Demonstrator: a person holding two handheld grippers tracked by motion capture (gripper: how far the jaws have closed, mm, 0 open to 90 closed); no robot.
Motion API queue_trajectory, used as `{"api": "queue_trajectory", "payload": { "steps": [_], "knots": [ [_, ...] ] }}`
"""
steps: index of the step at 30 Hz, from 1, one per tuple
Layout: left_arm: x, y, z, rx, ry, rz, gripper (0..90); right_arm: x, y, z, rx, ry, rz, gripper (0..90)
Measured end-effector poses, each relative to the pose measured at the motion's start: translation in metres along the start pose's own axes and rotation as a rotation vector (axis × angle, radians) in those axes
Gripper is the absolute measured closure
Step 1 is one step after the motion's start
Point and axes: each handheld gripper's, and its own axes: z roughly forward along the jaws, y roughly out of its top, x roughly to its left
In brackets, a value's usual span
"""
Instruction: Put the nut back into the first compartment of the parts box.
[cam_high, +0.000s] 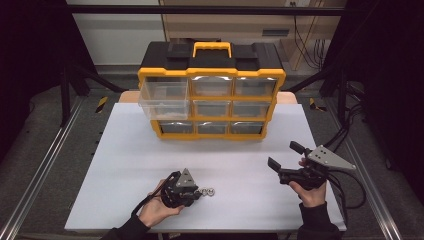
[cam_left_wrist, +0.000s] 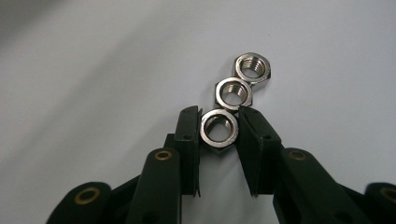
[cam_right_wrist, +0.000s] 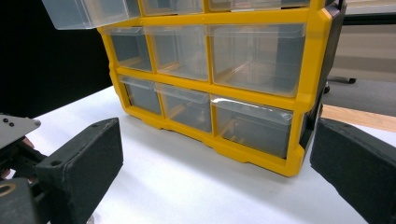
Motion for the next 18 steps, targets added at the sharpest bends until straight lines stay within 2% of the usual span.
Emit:
{"api": "queue_trajectory", "payload": {
  "steps": [10,15,18],
  "knots": [
    [-0.002,0.002,-0.003,0.006,0.005,0.015,69.4,0.0,0.0,0.0,0.003,-0.001,0.002,3.0],
    [-0.002,0.004,-0.011,-0.012,0.008,0.009,69.4,0.001,0.0,0.001,0.013,-0.004,0.002,3.0],
    [0.0,0.004,-0.015,-0.024,0.012,-0.008,69.4,0.0,0.0,0.0,0.013,-0.006,-0.001,3.0]
  ]
}}
